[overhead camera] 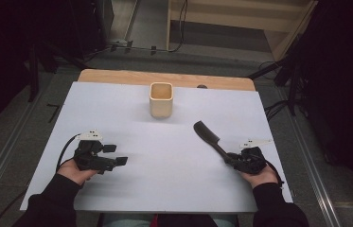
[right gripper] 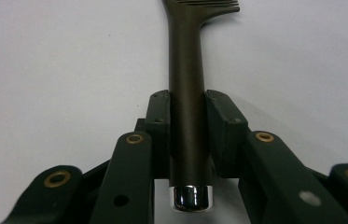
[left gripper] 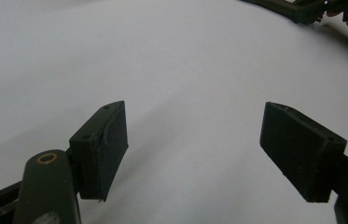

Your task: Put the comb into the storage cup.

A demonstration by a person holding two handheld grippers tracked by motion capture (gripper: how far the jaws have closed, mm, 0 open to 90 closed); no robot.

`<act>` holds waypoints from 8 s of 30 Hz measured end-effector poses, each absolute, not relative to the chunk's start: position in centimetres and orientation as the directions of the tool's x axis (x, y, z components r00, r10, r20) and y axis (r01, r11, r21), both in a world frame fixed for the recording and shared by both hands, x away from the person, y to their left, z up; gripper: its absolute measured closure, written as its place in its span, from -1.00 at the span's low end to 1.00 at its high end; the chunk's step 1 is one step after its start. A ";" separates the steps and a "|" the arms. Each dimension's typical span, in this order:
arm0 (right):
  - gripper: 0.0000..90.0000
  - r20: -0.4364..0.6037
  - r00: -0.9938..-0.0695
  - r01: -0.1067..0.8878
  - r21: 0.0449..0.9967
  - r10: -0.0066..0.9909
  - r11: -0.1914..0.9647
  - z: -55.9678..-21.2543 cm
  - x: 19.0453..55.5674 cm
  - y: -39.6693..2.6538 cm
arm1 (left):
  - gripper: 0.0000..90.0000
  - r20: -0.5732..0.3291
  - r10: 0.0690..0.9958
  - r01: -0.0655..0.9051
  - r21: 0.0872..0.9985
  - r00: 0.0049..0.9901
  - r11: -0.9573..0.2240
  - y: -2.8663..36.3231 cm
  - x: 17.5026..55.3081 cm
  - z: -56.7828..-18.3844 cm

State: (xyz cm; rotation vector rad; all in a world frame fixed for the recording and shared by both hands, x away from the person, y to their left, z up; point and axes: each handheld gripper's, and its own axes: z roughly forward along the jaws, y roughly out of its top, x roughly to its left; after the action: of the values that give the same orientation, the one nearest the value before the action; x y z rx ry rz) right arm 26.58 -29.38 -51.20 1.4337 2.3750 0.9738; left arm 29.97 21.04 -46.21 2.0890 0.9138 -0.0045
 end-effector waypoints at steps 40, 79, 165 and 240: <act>0.56 0.172 -0.570 0.599 0.756 0.803 0.263 -46.3 24.9 -26.8 | -0.47 -0.306 0.609 0.610 0.694 0.731 -0.383 21.0 30.0 -46.2; 0.56 0.185 -0.376 0.629 0.771 0.908 0.103 -44.5 24.8 -22.4 | -0.47 -0.365 0.581 0.630 0.690 0.728 -0.356 15.6 32.5 -42.7; 0.56 0.174 -0.151 0.375 0.921 0.973 -0.106 -48.8 23.9 -15.0 | -0.35 -0.392 0.611 0.655 0.698 0.687 -0.289 1.1 36.8 -41.0; 0.53 0.212 -0.170 0.362 0.922 0.962 -0.139 -48.9 24.4 -14.6 | 0.61 -0.605 0.563 0.794 0.585 0.562 -0.165 -1.3 37.5 -42.7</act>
State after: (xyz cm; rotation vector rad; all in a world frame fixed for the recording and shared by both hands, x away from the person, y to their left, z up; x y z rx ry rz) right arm 24.44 -14.59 -48.87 1.5074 1.5434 1.3150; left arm 37.54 -1.32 -42.69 1.8504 1.1082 -0.3068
